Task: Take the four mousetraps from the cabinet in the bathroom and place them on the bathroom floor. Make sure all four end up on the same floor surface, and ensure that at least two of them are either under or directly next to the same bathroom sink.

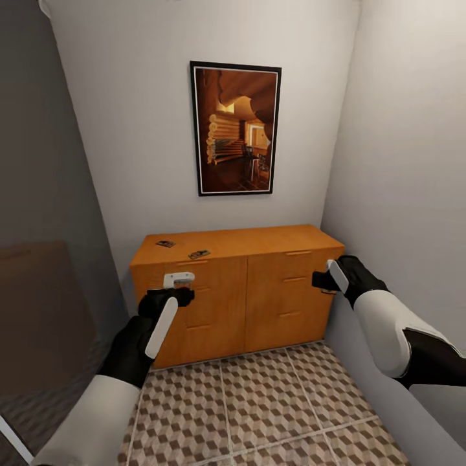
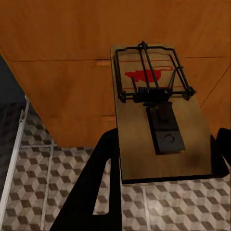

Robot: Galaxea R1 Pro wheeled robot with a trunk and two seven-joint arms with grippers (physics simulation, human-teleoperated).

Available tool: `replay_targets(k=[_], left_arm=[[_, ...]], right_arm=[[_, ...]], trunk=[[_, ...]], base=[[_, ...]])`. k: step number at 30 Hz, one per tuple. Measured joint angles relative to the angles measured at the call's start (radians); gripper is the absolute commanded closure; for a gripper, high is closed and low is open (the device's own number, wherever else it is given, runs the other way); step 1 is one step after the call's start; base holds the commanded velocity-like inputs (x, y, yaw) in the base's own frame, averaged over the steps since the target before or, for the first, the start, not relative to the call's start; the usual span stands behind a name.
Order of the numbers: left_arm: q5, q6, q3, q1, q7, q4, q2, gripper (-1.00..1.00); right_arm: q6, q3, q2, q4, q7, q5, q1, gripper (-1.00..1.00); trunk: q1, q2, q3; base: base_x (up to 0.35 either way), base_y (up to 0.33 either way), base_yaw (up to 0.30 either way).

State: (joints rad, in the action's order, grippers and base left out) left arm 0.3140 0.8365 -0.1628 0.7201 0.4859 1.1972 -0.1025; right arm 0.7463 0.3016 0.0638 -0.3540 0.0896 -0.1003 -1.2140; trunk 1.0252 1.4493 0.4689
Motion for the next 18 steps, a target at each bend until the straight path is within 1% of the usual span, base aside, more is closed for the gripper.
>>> replay_targets(k=[1, 3, 4, 6, 8, 9, 12, 14, 18], left_arm=[[0.001, -0.049, 0.0, 0.0, -0.001, -0.036, 0.001, 1.0], [0.002, -0.092, 0.0, 0.0, -0.001, -0.073, 0.001, 1.0], [0.003, -0.125, 0.001, 0.0, -0.004, -0.109, 0.002, 1.0], [0.002, -0.163, 0.001, 0.0, -0.009, -0.159, 0.002, 1.0], [0.0, -0.187, 0.001, 0.0, -0.013, -0.182, 0.002, 1.0], [-0.001, -0.209, 0.001, 0.0, -0.015, -0.196, 0.002, 1.0], [-0.001, -0.241, 0.001, 0.0, -0.018, -0.209, 0.002, 1.0], [-0.002, -0.25, 0.001, 0.0, -0.019, -0.213, 0.002, 1.0], [-0.002, -0.254, 0.001, 0.0, -0.019, -0.207, 0.003, 1.0]], right_arm=[[0.0, 0.0, -0.002, 0.007, 0.0, -0.002, 0.0, 1.0], [0.0, 0.0, -0.005, 0.013, 0.0, -0.004, 0.0, 1.0], [0.0, 0.0, -0.01, 0.019, 0.001, -0.007, 0.0, 1.0], [-0.001, 0.0, -0.016, 0.029, 0.003, -0.018, 0.0, 1.0], [-0.001, 0.0, -0.019, 0.036, 0.004, -0.029, 0.0, 1.0], [-0.002, 0.0, -0.02, 0.042, 0.004, -0.041, 0.0, 1.0], [-0.008, 0.0, -0.022, 0.054, 0.006, -0.064, 0.0, 1.0], [-0.023, 0.0, -0.023, 0.069, 0.006, -0.078, 0.0, 1.0], [-0.06, 0.0, -0.023, 0.105, 0.004, -0.092, 0.0, 1.0]], trunk=[[0.0, 0.0, 0.0], [0.0, 0.0, 0.0], [0.0, 0.0, 0.0], [0.0, 0.0, 0.0], [0.0, 0.0, 0.0], [0.0, 0.0, 0.0], [0.0, 0.0, 0.0], [0.0, 0.0, 0.0], [0.0, 0.0, 0.0]], base=[[-0.039, 0.0, 0.0], [-0.026, 0.0, 0.0], [-0.016, 0.0, 0.0], [-0.009, 0.0, 0.0], [-0.005, 0.0, 0.0], [-0.003, 0.0, 0.008], [-0.002, 0.0, 0.079], [-0.001, 0.0, 0.186], [0.0, 0.0, 0.232]])
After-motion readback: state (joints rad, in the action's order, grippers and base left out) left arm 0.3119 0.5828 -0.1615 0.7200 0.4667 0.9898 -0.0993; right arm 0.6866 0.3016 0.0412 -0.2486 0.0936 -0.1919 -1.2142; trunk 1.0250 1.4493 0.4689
